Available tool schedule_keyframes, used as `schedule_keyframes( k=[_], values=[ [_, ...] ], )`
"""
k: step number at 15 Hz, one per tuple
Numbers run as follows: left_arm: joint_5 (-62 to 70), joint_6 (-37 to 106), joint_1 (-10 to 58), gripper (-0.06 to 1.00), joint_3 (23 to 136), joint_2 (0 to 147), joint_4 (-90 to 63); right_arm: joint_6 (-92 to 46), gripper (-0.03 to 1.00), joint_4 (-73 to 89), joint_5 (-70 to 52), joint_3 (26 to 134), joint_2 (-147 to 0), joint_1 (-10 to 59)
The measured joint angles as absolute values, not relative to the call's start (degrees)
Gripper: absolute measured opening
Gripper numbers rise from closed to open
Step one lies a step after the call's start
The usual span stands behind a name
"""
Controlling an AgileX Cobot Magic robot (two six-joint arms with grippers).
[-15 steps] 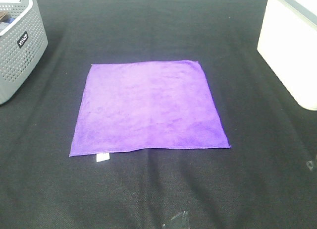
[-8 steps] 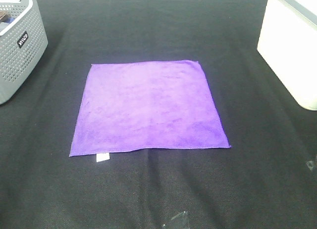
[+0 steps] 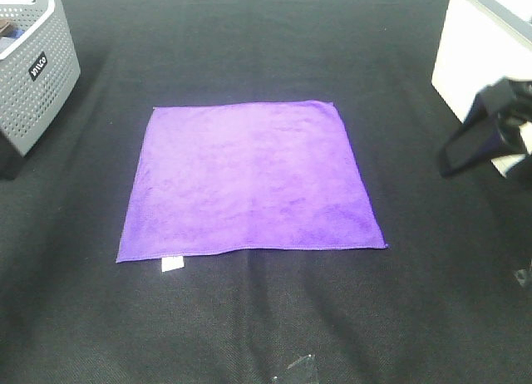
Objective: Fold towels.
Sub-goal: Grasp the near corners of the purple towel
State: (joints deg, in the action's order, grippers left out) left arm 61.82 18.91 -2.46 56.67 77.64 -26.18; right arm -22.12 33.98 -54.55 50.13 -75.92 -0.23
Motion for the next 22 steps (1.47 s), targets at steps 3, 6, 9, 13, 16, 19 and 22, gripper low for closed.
schedule_keyframes(
  k=[3, 6, 9, 13, 16, 19, 22],
  values=[
    [60.05, 19.08, -2.46, 0.99, 56.72, 78.44, -26.59, -28.59, 0.86, 39.25, -55.81, 50.76, -80.10, -3.50],
    [58.79, 19.08, -2.46, 0.99, 56.95, 79.35, -28.30, -28.93, 0.86, 41.08, -56.44, 50.76, -80.84, -3.55],
    [57.93, 19.88, -2.46, 0.99, 56.95, 82.96, -29.97, -30.54, 0.85, 41.08, -55.18, 52.54, -85.77, -3.55],
    [54.72, 26.30, -2.46, 0.98, 56.95, 93.97, -36.33, -32.03, 0.85, 41.25, -54.83, 61.48, -99.06, -3.55],
    [51.57, 32.83, -2.46, 0.97, 57.24, 100.61, -42.86, -33.23, 0.85, 41.37, -56.44, 66.29, -106.34, -3.55],
    [47.56, 39.65, -2.46, 0.97, 57.30, 107.03, -48.53, -35.41, 0.85, 41.83, -56.26, 66.98, -111.44, -3.55],
    [45.89, 44.46, -2.46, 0.97, 59.53, 114.02, -52.43, -40.05, 0.85, 45.32, -54.89, 66.98, -117.40, -3.55]
  ],
)
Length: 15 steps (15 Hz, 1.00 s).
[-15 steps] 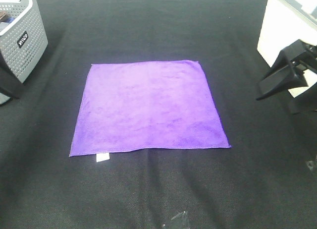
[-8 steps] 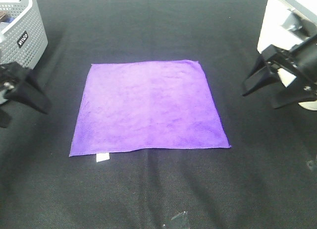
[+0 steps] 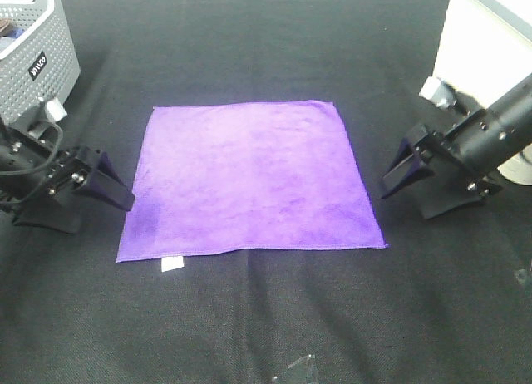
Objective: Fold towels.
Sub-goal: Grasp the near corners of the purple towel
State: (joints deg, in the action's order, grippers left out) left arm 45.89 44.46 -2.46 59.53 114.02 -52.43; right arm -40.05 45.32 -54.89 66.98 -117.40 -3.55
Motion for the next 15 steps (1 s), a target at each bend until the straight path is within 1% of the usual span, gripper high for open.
schedule_keyframes(
  k=[3, 6, 10, 11, 13, 15],
  values=[
    [46.01, 44.69, -2.46, 0.96, 61.71, 117.57, -52.88, -41.20, 0.85, 45.78, -51.80, 67.04, -120.03, -3.55],
    [47.27, 44.69, -2.35, 0.96, 62.74, 119.29, -53.34, -41.37, 0.84, 46.70, -51.68, 67.44, -121.47, -3.67],
    [45.95, 43.03, 0.52, 0.90, 63.31, 119.92, -51.80, -41.42, 0.82, 47.78, -52.94, 68.07, -122.67, -4.07],
    [45.95, 43.03, 0.52, 0.90, 63.31, 119.92, -51.80, -41.42, 0.82, 47.78, -52.94, 68.07, -122.67, -4.07],
    [44.29, 40.45, 2.69, 0.86, 63.48, 119.86, -49.73, -41.02, 0.79, 47.78, -52.71, 68.07, -122.78, -4.07],
    [43.20, 38.39, 5.39, 0.80, 63.71, 120.26, -49.05, -40.79, 0.72, 48.93, -52.71, 68.12, -123.64, -3.55]
  ],
)
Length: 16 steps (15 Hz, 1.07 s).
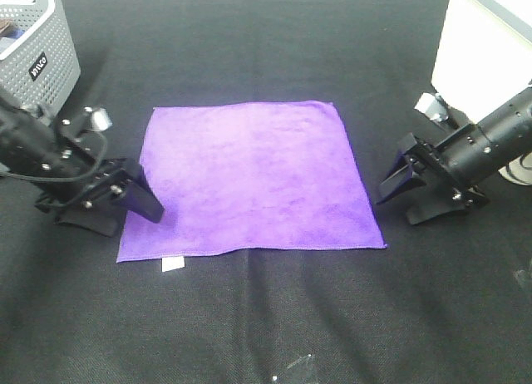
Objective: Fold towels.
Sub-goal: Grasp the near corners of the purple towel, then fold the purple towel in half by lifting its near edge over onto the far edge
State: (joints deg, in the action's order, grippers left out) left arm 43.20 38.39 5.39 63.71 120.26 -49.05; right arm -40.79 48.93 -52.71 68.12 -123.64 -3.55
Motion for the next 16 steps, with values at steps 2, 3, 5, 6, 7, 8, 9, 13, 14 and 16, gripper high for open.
schedule_keyframes(
  k=[2, 3, 5, 6, 7, 8, 9, 13, 14, 16],
  values=[
    [42.63, 36.50, 8.42, 0.73, 64.06, 121.24, -50.02, -40.79, 0.66, 50.76, -52.65, 68.35, -125.02, -0.11],
    [42.63, 36.27, 9.57, 0.73, 64.11, 121.64, -51.11, -40.79, 0.65, 51.05, -53.06, 68.93, -125.71, 1.78],
    [42.91, 36.04, 11.40, 0.71, 64.46, 122.38, -53.06, -40.51, 0.63, 51.57, -53.29, 69.96, -126.68, 4.87],
    [42.91, 36.04, 11.75, 0.69, 64.46, 122.56, -53.63, -40.34, 0.60, 51.22, -53.11, 70.13, -126.68, 5.96],
    [42.97, 36.04, 11.80, 0.63, 64.46, 122.84, -54.03, -39.42, 0.57, 50.65, -52.48, 70.19, -126.68, 6.53],
    [42.97, 36.04, 11.80, 0.55, 64.46, 123.19, -54.20, -38.56, 0.51, 50.08, -51.97, 70.19, -126.80, 6.59],
    [42.91, 36.04, 11.80, 0.42, 64.46, 123.70, -54.20, -37.64, 0.43, 49.16, -51.45, 70.19, -126.80, 6.59],
    [42.80, 35.92, 12.03, 0.01, 64.06, 124.56, -54.32, -36.33, 0.08, 46.41, -49.85, 70.19, -127.20, 6.59],
    [42.91, 35.87, 12.03, 0.01, 64.06, 124.56, -54.32, -36.27, 0.03, 46.41, -49.85, 70.19, -127.20, 6.59],
    [43.20, 35.58, 12.32, 0.01, 64.06, 124.22, -53.00, -34.72, 0.01, 46.41, -50.25, 70.19, -127.20, 6.59]
  ],
)
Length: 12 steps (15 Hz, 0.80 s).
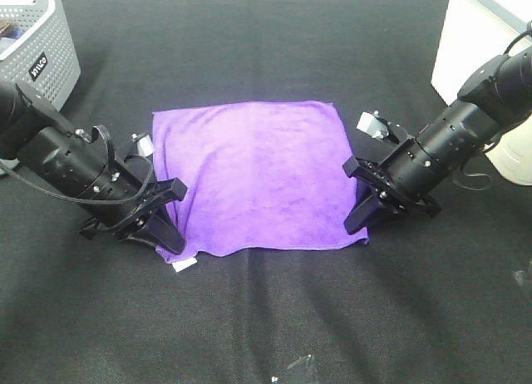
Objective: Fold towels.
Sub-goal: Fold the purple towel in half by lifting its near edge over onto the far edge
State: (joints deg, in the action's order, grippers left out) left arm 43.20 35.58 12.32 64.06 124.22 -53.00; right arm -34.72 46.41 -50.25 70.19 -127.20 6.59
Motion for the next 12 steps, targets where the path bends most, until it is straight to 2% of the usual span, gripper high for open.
schedule_keyframes(
  k=[6, 12],
  values=[
    [45.44, 26.41, 13.06, 0.00, 63.03, 119.06, -36.73, -28.59, 0.01, 40.74, -54.72, 69.33, -124.39, 7.45],
    [47.15, 24.06, 12.95, 0.00, 62.97, 111.27, -33.23, -22.75, 0.01, 39.76, -60.79, 69.27, -116.65, 7.85]
  ],
)
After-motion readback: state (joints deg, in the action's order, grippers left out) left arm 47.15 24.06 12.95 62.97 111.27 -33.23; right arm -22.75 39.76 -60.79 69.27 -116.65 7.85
